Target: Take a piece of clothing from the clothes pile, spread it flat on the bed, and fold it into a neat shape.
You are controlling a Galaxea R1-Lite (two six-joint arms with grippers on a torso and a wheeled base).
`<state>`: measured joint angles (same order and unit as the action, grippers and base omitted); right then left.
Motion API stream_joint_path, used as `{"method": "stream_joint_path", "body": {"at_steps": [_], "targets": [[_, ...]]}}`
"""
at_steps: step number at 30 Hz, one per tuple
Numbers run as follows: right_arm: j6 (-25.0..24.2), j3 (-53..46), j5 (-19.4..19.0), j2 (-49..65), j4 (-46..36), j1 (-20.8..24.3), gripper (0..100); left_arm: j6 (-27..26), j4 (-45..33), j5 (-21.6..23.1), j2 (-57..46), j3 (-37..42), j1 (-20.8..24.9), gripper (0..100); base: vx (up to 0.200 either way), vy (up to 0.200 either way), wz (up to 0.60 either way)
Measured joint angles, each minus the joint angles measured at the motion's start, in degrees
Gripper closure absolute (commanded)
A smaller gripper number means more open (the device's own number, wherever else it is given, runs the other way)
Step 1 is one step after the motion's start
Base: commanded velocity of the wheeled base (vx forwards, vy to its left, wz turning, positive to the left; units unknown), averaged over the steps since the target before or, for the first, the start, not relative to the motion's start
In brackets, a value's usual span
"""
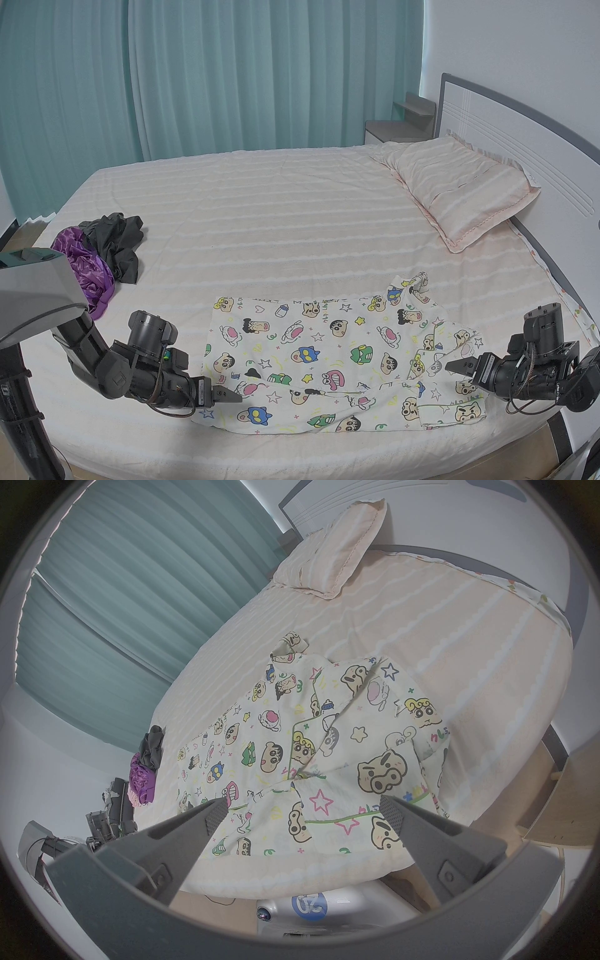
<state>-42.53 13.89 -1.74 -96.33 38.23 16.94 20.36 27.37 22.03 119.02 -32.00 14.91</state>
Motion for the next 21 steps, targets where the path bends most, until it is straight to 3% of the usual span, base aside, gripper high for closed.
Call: {"method": "stream_joint_path", "body": {"at_steps": [4,5,21], "targets": [[0.0,0.0,0.0,0.0,0.0,0.0,0,0.0,-0.1,-0.2,0.6,0.0,0.3,0,0.0,0.0,0.0],[0.0,0.0,0.0,0.0,0.0,0.0,0,0.0,-0.1,-0.3,0.6,0.0,0.4,100,0.0,0.0,0.0],[0.0,0.0,0.0,-0.4,0.1,0.0,0,-2.2,-5.2,-6.3,0.0,1.7,0.5,100,0.0,0.0,0.0]]}}
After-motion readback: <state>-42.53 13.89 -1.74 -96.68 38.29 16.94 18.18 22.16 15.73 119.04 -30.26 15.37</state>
